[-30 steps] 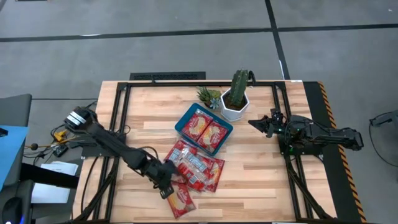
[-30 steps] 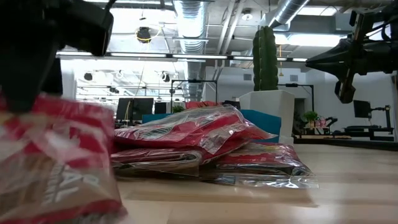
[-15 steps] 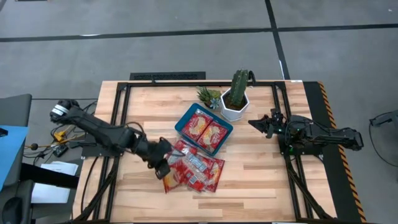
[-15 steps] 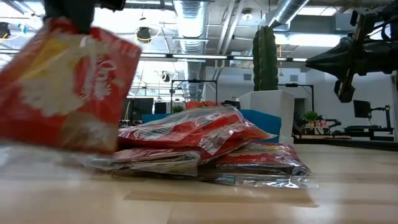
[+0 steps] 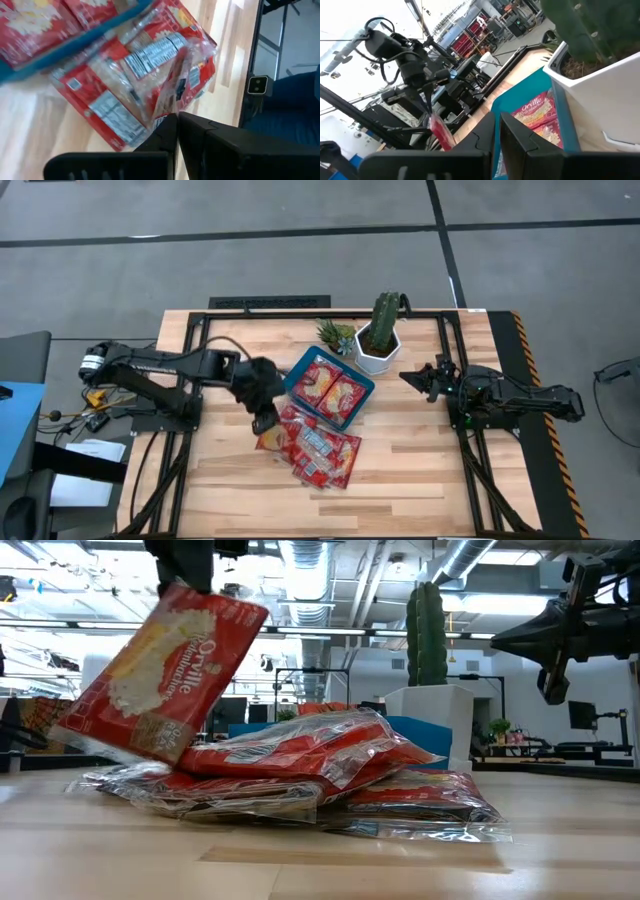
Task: Sort popcorn bags into baskets
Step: Put the popcorn bag into the blue bin
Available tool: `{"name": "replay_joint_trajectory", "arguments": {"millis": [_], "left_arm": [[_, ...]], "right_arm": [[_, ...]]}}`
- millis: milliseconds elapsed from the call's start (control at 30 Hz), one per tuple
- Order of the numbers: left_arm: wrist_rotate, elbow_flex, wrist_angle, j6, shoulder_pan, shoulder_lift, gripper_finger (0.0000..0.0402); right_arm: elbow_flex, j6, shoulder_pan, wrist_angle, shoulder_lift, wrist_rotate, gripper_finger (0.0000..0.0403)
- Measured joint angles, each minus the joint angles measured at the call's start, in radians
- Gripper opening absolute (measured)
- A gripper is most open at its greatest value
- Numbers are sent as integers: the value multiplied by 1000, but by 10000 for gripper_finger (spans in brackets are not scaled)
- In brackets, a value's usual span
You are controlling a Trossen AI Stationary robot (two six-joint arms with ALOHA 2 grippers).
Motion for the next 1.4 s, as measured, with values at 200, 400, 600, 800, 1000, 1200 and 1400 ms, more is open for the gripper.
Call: {"name": "replay_joint_trajectory", "arguments": {"millis": [200,400,600,800,1000,1200,1400], "left_arm": [[65,0,2,114,109,0,0],[50,2,-45,77,171,0,0],[0,-26,-244,-47,132,-50,49],[-137,-186,-224,-254,69,-163,167],[-150,-439,35,-474,15,-242,287],[-207,-633,248,-656,-58,-248,320],[-259,-736,461,-721,-114,-247,321]], "right_arm": [[0,0,0,0,0,18,52],[0,-4,0,0,0,40,52],[0,-7,0,-2,0,46,52],[0,-23,0,-3,0,55,52],[0,-26,0,-3,0,56,52],[0,-25,0,-2,0,57,52],[0,-24,0,-1,0,60,52]]}}
